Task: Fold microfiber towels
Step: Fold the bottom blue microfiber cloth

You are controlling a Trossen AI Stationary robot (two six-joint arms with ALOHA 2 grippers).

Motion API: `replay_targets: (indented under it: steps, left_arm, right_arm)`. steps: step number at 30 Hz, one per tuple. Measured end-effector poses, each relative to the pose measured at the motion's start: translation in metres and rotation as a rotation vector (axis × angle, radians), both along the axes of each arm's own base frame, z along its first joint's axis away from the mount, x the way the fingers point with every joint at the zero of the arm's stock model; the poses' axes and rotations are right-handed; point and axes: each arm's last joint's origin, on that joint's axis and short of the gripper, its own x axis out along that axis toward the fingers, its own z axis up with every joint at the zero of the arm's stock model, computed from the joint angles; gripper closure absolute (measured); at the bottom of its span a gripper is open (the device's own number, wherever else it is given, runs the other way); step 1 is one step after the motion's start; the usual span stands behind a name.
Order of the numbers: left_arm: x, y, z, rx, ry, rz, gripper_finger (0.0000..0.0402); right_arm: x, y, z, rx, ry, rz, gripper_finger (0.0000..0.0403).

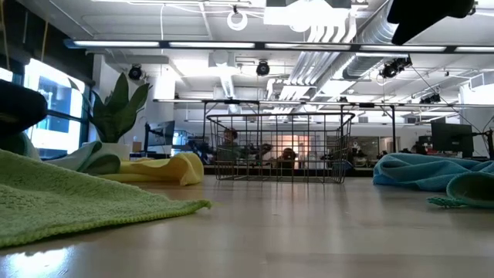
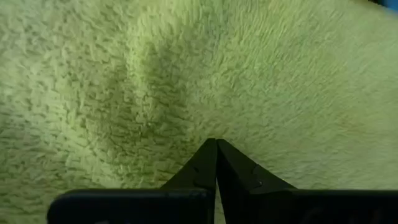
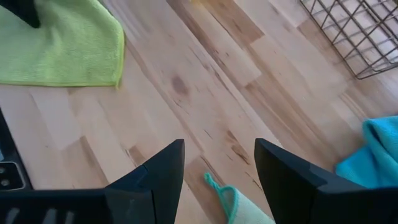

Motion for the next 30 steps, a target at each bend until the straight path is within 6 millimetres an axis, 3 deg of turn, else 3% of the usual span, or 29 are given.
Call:
replay_targets:
  steps: [5, 11, 20, 25, 30]
  left_arm:
    - [-0.01, -0.001, -0.002, 0.074, 0.065, -0.009, 0.0401]
    - [-0.043, 0.008, 0.002, 0.233, 0.267, 0.029, 0.0401]
    - [-0.079, 0.034, 0.023, 0.472, 0.523, 0.29, 0.0401]
    - [-0.073, 0.03, 0.05, 0.416, 0.442, 0.329, 0.0401]
    - [-0.061, 0.023, 0.092, 0.3, 0.244, 0.344, 0.0401]
  right_arm:
    - [0.0, 0.0, 0.0, 0.0, -0.003, 0.004, 0.0215]
    - [0.0, 0.0, 0.0, -0.035, 0.005, 0.039, 0.0215]
    - [0.0, -0.002, 0.0, -0.084, -0.007, 0.04, 0.0215]
    - [0.0, -0.002, 0.0, -0.087, -0.005, 0.045, 0.0215]
    - [0.0, -0.001, 0.0, -0.071, 0.002, 0.045, 0.0215]
